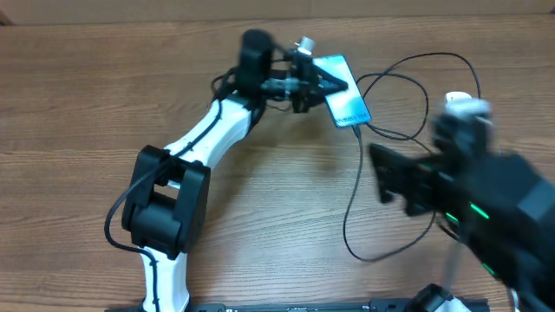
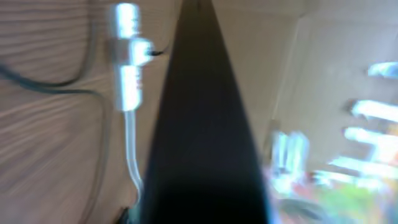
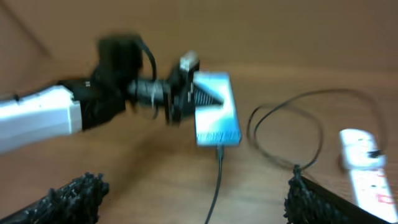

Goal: Plug charger to phone and switch on socket
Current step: 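Lower the phone toward the table with the left gripper, then lay the phone face up on the table and open the left gripper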

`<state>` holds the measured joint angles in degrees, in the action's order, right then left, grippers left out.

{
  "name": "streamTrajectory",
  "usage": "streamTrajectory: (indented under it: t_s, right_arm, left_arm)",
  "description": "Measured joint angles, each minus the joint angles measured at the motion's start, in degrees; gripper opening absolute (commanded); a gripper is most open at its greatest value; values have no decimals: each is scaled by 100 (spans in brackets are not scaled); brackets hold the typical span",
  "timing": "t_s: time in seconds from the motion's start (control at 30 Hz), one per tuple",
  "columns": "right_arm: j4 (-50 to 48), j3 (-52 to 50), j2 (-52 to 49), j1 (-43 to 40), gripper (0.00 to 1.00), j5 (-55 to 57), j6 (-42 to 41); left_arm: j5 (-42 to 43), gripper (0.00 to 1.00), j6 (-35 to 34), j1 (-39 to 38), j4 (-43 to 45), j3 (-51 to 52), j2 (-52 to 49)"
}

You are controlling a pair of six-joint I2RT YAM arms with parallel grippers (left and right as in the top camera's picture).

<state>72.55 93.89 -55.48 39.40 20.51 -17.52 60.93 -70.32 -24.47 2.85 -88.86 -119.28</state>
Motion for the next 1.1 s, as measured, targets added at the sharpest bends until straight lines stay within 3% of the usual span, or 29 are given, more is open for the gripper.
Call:
streamTrajectory:
  t_s: [0.17,0.3,0.33,0.43,0.63,0.87,1.1]
  right_arm:
    - [-131,31,470,2,100,439,-2]
    - [-505,-22,369,0,100,562,-11]
    - [-748,-111,267,2,100,581,-33]
    - [-1064,-304,-33,2,100,597,-284]
    - [-1139,-433,-1047,0,100,424,-835]
    - [-1147,-476,-1740,0,100,-4,-1016]
    - [-1298,-476,-1742,0,100,-105,-1080]
  left_arm:
    - [-612,4,2470,-249,-3058,-647,0]
    - [-1049,4,4297,-120,-4935,-708,0]
    - [-1355,4,5029,26,-5549,-708,0]
    - [-1818,4,5831,275,-5886,-708,0]
    - [-2433,4,6439,518,-5366,-708,-214]
    - [-2293,5,6181,496,-5257,-708,-898]
    - [-2131,16,6113,496,-5252,-708,-1049]
